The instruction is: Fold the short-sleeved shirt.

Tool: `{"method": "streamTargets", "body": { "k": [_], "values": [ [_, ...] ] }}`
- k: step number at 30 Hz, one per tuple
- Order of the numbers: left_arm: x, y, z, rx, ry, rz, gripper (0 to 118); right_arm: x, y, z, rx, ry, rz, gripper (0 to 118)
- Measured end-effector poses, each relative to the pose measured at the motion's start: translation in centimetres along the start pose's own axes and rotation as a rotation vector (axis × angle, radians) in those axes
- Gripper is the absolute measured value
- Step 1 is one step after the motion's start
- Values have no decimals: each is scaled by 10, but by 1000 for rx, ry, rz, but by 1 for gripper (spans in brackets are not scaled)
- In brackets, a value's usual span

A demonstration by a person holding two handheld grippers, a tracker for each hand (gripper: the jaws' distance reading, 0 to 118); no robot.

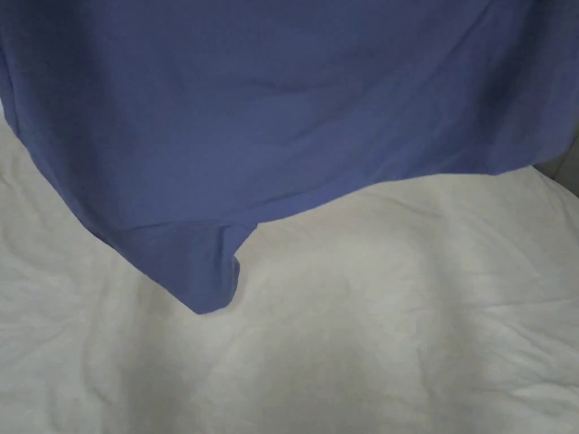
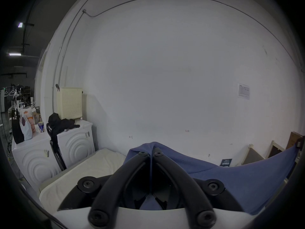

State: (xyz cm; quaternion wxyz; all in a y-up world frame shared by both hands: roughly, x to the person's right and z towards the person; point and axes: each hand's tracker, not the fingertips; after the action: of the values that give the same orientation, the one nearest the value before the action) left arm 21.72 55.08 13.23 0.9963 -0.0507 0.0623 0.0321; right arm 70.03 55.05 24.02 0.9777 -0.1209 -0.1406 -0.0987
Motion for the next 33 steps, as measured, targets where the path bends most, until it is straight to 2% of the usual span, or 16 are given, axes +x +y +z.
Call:
{"method": "streamTargets", "body": {
  "k": [4, 9, 13, 16, 21, 27, 29, 31, 32, 33],
  "values": [
    [21, 1, -34, 76, 20, -34, 1, -10, 10, -45, 37, -30, 7, 9],
    [31, -5, -56, 186, 59, -22, 1, -13, 1, -86, 43, -12, -36, 9],
    [29, -13, -64, 210, 54, -3, 1, -10, -21, -108, 34, 6, -54, 9],
    [24, -36, -64, 195, 55, -78, 1, -3, -51, -119, -15, 20, -52, 9],
    [1, -105, -44, 63, -30, -92, 1, 22, -130, -123, -145, 39, -56, 9],
    [-35, -229, 16, -97, -161, -142, 1, 72, -279, -108, -316, 29, -141, 9],
    [-48, -275, 40, -166, -183, -162, 1, 77, -338, -74, -368, 25, -121, 9],
    [-60, -319, 80, -223, -217, -108, 1, 90, -384, -57, -423, 16, -104, 9],
    [-68, -343, 96, -256, -236, -80, 1, 112, -395, -86, -466, 4, -101, 9],
    [-75, -364, 110, -275, -238, -39, 1, 120, -413, -79, -484, 7, -108, 9]
  ]
}}
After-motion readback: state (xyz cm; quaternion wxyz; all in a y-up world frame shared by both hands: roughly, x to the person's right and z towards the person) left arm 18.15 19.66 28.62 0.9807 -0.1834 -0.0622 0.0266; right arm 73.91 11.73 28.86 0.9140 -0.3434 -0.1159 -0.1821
